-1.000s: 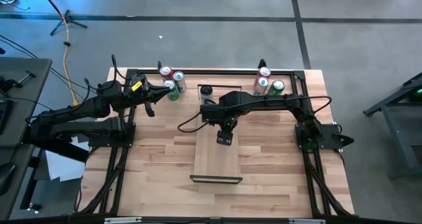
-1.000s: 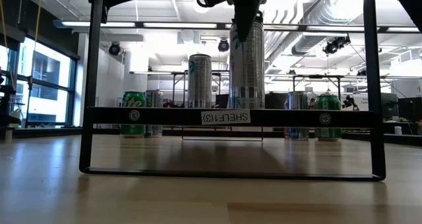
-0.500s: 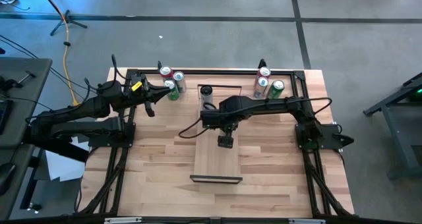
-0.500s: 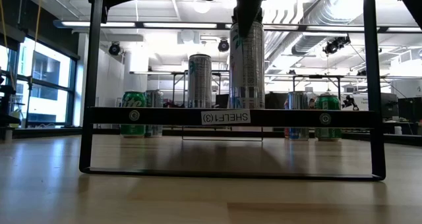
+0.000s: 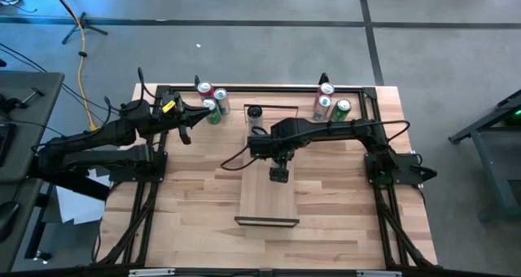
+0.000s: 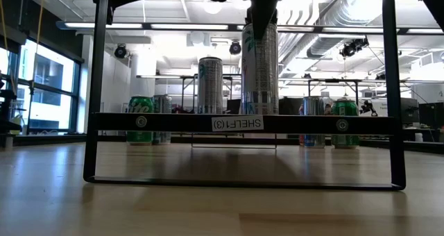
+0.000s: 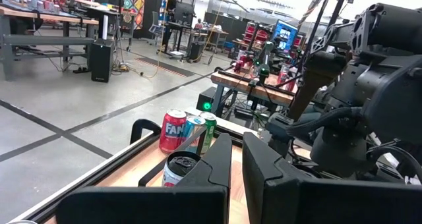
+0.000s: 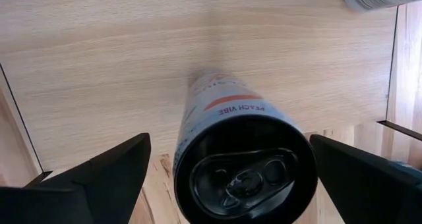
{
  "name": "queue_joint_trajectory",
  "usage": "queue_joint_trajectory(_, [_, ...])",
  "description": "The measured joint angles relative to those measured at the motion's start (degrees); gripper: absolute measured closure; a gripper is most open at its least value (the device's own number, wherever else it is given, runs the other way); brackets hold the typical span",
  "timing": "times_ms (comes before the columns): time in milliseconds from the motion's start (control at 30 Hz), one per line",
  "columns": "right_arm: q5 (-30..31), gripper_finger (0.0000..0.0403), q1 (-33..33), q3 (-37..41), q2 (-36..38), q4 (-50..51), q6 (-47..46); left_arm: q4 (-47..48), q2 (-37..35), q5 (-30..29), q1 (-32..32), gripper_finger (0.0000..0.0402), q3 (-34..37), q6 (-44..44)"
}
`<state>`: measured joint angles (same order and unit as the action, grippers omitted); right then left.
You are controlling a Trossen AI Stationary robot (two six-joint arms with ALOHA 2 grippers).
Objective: Place canned beverage on shelf
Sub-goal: Put the left white-pink soda can, aligned with the other white-pink soda can on the shelf
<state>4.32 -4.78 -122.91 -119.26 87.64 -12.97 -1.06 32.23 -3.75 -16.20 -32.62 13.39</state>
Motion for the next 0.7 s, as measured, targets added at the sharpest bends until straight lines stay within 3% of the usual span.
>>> queue_joint_trajectory(700, [-0.68,0.0006,0.0,0.0,0.0,-2.67,-1.42,-0.02,0.0,0.0,0.01,0.0402,0.0,0.05])
